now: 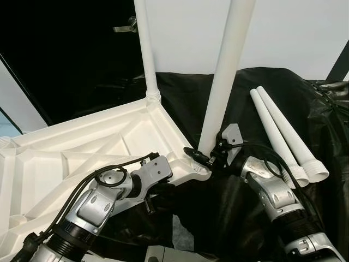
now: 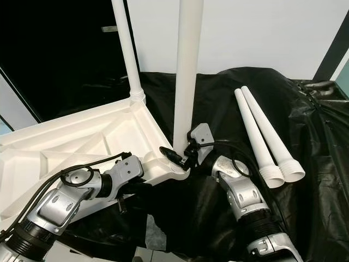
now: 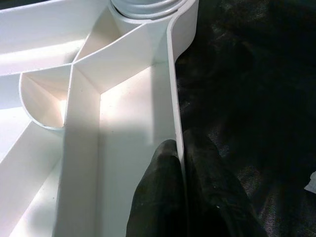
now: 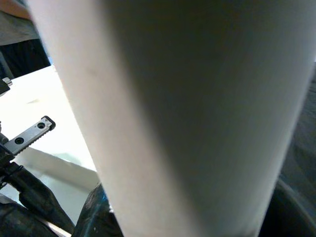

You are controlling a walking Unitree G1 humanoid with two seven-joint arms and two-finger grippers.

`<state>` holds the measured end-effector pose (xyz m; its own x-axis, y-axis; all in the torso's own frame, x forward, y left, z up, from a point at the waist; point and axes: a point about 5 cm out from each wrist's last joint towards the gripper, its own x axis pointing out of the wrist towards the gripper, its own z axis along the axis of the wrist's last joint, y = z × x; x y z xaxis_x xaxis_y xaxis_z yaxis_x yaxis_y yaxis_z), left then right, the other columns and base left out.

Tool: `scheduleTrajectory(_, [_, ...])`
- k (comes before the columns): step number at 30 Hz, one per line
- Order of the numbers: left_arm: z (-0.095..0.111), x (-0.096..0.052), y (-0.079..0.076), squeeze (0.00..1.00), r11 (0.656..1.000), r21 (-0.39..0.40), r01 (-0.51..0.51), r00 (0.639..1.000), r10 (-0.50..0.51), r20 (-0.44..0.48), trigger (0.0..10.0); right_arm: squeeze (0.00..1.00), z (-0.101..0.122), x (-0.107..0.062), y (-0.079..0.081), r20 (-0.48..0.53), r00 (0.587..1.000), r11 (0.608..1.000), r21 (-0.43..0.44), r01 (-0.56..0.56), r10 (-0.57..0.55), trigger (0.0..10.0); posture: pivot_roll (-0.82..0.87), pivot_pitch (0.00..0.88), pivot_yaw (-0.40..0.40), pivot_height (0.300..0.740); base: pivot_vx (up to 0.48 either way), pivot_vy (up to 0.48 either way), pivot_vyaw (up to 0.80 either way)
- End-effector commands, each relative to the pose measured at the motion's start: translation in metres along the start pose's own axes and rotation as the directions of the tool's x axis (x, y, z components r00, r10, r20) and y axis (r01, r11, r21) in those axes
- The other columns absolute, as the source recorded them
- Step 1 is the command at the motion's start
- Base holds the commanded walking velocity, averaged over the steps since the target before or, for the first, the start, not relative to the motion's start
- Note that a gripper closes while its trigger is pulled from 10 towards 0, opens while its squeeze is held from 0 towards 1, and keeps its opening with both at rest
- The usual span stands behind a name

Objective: Building children table

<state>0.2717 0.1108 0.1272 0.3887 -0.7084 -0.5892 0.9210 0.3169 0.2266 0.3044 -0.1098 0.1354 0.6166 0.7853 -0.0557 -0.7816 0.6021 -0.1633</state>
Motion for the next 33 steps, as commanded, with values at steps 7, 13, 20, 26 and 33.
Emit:
scheduleTrajectory(7, [0.021,-0.012,0.015,0.00,0.991,0.080,-0.110,0.993,0.106,0.057,10.0,0.00,-0.035,0.003,0.005,-0.189,0.959,0.973,0.049,0.226,-0.213,10.0,0.10,0.000,0.039,0.740,0.000,0.000,0.00])
scheduleTrajectory(13, [0.023,-0.010,0.011,0.00,0.992,0.076,-0.104,0.993,0.099,0.069,10.0,0.00,-0.028,0.016,0.013,-0.169,0.888,0.890,0.093,0.446,-0.427,10.0,0.09,0.000,0.036,0.740,0.000,0.000,0.00])
scheduleTrajectory(20, [0.023,-0.010,0.012,0.00,0.991,0.078,-0.106,0.992,0.101,0.071,10.0,0.00,-0.021,0.023,0.023,-0.141,0.779,0.772,0.116,0.625,-0.610,10.0,0.10,0.000,0.029,0.740,0.000,0.000,0.00])
scheduleTrajectory(26, [0.024,-0.009,0.013,0.00,0.991,0.080,-0.109,0.992,0.103,0.074,10.0,0.00,-0.017,0.030,0.039,-0.122,0.777,0.767,0.123,0.629,-0.618,10.0,0.09,0.000,0.025,0.740,0.000,0.000,0.00])
scheduleTrajectory(33, [0.025,-0.009,0.013,0.00,0.991,0.077,-0.114,0.991,0.108,0.076,10.0,0.00,-0.021,0.025,0.035,-0.147,0.752,0.746,0.103,0.658,-0.643,10.0,0.09,0.000,0.027,0.740,0.000,0.000,0.00])
